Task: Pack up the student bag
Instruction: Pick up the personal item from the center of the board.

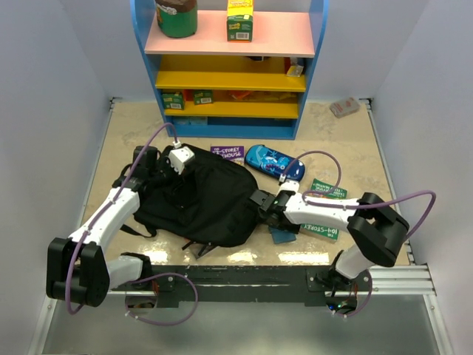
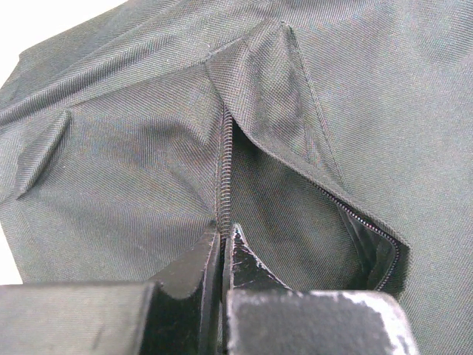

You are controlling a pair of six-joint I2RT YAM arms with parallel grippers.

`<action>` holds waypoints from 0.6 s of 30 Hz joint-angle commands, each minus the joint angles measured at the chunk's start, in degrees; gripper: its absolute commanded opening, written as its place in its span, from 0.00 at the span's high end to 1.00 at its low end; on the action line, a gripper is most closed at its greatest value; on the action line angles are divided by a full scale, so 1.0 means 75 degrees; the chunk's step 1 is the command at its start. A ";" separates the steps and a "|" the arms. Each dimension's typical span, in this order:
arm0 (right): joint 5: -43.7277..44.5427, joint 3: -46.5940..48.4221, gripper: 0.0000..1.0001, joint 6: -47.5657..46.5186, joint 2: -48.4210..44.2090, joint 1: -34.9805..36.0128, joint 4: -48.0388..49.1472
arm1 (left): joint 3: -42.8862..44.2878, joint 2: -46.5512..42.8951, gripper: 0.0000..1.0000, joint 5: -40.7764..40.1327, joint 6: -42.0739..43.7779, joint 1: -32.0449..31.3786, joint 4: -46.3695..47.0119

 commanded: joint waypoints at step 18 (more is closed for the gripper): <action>0.0220 -0.0619 0.59 -0.0639 -0.3721 0.0008 0.1075 | 0.0304 -0.0188 1.00 0.0238 -0.0058 0.0003 0.0009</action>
